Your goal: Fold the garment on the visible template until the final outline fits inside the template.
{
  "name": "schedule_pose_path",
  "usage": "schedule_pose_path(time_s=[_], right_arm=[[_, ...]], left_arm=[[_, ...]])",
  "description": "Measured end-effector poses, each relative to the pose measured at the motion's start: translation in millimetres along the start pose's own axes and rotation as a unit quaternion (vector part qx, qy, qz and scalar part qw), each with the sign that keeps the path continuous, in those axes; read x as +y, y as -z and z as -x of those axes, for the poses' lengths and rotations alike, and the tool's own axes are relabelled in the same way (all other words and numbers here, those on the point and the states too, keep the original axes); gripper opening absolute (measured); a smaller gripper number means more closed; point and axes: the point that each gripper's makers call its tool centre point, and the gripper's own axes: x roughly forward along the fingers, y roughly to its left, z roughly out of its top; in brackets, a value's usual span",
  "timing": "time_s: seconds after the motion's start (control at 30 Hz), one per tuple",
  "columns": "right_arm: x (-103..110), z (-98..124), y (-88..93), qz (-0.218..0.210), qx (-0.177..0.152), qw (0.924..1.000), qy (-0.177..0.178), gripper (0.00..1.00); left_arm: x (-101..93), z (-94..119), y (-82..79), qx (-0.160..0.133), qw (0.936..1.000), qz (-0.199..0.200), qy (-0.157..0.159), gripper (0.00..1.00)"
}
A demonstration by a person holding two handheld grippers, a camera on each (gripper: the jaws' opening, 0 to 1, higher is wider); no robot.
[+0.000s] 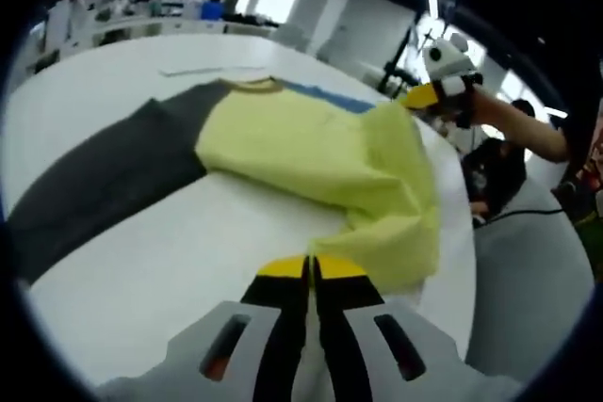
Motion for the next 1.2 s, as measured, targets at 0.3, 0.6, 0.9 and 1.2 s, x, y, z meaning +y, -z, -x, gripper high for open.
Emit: schedule_pose_path(time_s=[0.3,0.6,0.9,1.2], right_arm=[[-28.2,-39.9,-10.7,-0.046,0.044,0.9976,0.027,0.00],[-44.8,-56.6,-7.3,-0.036,0.067,0.9959,0.049,0.00],[-46.2,-57.6,-4.0,-0.021,0.078,0.9955,0.050,0.00],[-31.6,-40.6,-10.7,0.061,0.055,0.9963,0.024,0.00]], left_arm=[[5.4,-1.4,1.2,0.005,0.9999,0.013,-0.006,0.00],[6.5,-1.2,1.3,0.002,0.9996,0.026,-0.008,0.00],[7.6,-1.2,1.7,-0.002,0.9994,0.032,-0.009,0.00],[9.0,-1.1,1.6,-0.005,0.9991,0.040,-0.010,0.00]])
